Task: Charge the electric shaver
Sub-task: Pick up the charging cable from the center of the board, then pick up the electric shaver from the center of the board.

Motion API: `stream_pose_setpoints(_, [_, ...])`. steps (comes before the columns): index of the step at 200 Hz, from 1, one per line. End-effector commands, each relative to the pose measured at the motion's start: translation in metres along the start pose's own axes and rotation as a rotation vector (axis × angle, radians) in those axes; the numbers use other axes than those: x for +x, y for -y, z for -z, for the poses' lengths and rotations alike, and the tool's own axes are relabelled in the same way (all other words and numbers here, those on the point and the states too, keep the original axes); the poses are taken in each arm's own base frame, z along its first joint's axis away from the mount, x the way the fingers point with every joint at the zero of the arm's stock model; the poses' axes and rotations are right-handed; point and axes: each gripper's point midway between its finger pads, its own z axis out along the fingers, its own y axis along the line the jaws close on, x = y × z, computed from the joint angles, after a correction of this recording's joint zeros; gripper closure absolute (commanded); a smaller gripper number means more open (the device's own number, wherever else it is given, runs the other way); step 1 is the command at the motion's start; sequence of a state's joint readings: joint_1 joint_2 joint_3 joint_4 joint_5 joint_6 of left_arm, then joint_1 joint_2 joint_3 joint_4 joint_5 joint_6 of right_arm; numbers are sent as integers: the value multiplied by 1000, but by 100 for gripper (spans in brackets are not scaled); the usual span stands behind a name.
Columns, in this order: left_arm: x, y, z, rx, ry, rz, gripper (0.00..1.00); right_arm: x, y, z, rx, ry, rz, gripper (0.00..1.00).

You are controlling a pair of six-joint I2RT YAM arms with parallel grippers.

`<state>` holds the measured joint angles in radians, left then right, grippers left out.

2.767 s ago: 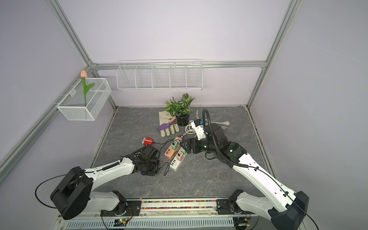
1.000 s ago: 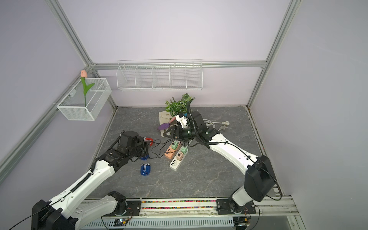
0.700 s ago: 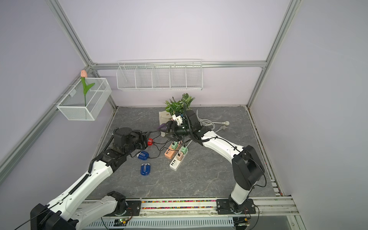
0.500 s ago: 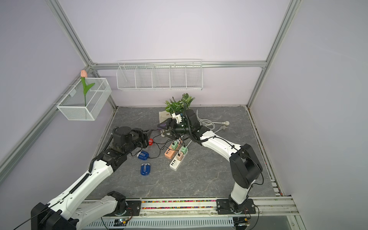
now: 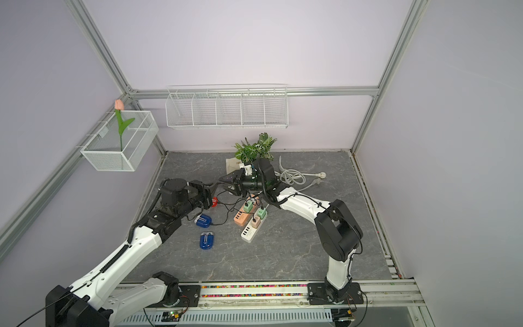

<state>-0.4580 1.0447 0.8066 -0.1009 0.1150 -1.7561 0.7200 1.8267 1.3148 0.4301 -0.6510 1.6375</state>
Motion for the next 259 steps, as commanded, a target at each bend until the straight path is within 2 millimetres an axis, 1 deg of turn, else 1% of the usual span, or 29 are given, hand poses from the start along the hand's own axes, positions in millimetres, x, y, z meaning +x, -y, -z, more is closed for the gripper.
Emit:
stream_pose_setpoints(1, [2, 6, -1, 23, -16, -8, 100, 0, -12, -4, -49, -5, -28, 70])
stream_pose_setpoints(10, [2, 5, -1, 23, -16, -10, 100, 1, -11, -5, -50, -12, -35, 70])
stream_pose_setpoints(32, [2, 6, -3, 24, -19, -12, 100, 4, -2, -7, -25, -25, -57, 69])
stream_pose_setpoints(53, [3, 4, -4, 16, -25, -11, 100, 2, 3, -8, -16, -20, -73, 70])
stream_pose_setpoints(73, [5, 3, -6, 9, -35, -11, 100, 0, 1, -9, -31, -13, -77, 77])
stream_pose_setpoints(86, [6, 3, -7, 8, -43, -10, 100, 0, -1, -10, -36, -13, -77, 79])
stream_pose_setpoints(114, [6, 4, -7, 12, -45, -9, 100, -2, 4, -10, -24, -13, -90, 85])
stream_pose_setpoints(137, [7, 5, -7, 16, -50, -12, 100, -3, 7, -10, -20, -8, -95, 88])
stream_pose_setpoints(159, [9, 7, -6, 19, -61, -17, 100, -2, 7, -11, -19, -10, -95, 93])
stream_pose_setpoints(174, [9, 7, -3, 11, -55, -36, 100, -3, 10, -9, -11, -7, -88, 93])
stream_pose_setpoints(196, [-1, 2, 10, -45, 4, -107, 65, 0, 11, 2, 8, 0, -46, 93])
stream_pose_setpoints(206, [-8, -5, 18, -99, 31, -152, 53, 1, 12, 8, 13, 4, -23, 93])
stream_pose_setpoints(215, [-18, -19, 27, -191, 58, -200, 45, 3, 11, 13, 14, 0, 1, 93])
stream_pose_setpoints(241, [-45, -56, 55, -470, 125, -409, 37, 11, 18, 25, 30, -19, 60, 93])
stream_pose_setpoints(246, [-50, -67, 60, -533, 131, -450, 35, 12, 20, 28, 36, -21, 68, 93])
stream_pose_setpoints(250, [-53, -74, 64, -576, 130, -483, 35, 13, 22, 30, 43, -23, 63, 93])
stream_pose_setpoints(253, [-55, -79, 66, -605, 128, -504, 34, 14, 23, 31, 43, -24, 97, 93])
stream_pose_setpoints(259, [-57, -87, 68, -650, 114, -547, 34, 16, 24, 33, 45, -28, 114, 93])
